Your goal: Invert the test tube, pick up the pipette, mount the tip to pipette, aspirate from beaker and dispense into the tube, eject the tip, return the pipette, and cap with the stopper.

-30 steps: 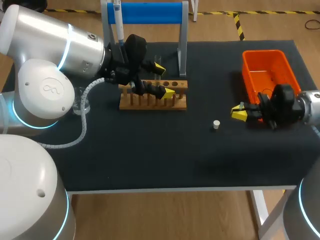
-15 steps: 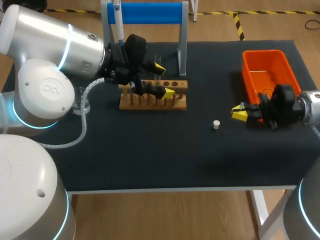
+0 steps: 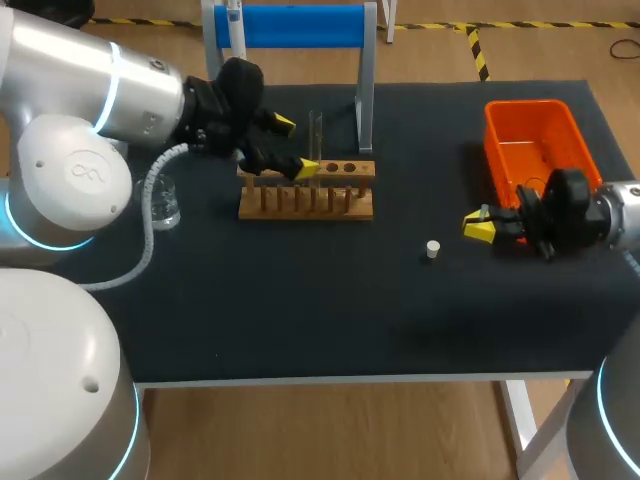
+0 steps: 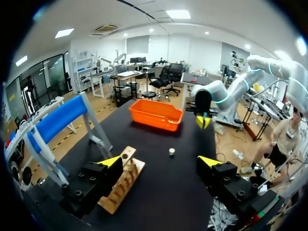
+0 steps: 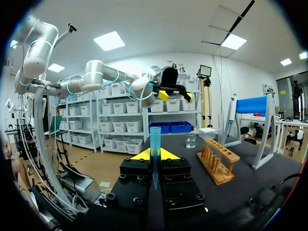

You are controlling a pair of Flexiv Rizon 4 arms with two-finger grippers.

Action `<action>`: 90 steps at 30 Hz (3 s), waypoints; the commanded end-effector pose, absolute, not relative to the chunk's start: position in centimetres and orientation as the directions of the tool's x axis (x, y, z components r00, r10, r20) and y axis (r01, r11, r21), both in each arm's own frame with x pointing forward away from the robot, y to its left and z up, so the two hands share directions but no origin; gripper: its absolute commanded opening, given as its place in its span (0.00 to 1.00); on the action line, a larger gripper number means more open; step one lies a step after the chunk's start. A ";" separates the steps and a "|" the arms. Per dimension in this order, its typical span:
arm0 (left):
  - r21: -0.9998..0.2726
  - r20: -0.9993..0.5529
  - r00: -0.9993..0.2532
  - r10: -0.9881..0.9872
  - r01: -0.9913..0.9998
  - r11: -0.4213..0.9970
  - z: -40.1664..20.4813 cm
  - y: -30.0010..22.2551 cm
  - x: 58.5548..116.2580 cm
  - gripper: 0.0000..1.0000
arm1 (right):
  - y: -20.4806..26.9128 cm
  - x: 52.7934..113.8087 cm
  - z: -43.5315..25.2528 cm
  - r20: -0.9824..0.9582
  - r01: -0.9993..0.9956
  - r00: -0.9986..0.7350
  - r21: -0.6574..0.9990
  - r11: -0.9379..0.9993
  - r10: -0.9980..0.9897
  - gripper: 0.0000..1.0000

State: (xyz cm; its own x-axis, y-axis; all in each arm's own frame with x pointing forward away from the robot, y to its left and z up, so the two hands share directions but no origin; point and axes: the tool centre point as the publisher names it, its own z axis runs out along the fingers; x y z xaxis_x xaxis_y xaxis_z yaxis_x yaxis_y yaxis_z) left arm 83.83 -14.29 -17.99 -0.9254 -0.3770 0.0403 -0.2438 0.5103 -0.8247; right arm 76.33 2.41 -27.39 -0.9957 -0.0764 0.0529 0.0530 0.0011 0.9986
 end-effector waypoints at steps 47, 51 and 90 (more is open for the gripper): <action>-0.861 -0.114 -0.173 -0.978 -0.475 0.184 -19.7 -5.2 102.6 1.00 | 2.3 76.2 -27.3 0.052 0.052 -0.996 0.999 0.002 -0.076 0.00; -0.872 -0.131 -0.126 -0.983 -0.457 0.175 -19.6 -5.2 103.4 1.00 | 2.3 76.2 -27.3 0.052 0.052 -0.996 0.999 0.002 -0.076 0.00; -0.926 -0.007 -0.012 -1.000 -0.377 0.011 -20.7 -4.9 112.4 0.53 | 2.3 76.2 -27.3 0.052 0.052 -0.996 0.999 0.002 -0.076 0.00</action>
State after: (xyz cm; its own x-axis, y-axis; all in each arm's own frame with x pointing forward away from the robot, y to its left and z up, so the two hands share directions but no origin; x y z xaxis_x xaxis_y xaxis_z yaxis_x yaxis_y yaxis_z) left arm 111.59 -4.88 -20.28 -0.0112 -0.9999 -0.0082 -0.3847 0.0118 -0.9229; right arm 76.28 2.38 -27.36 -0.9957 -0.0759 0.0528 0.0529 0.0015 0.9986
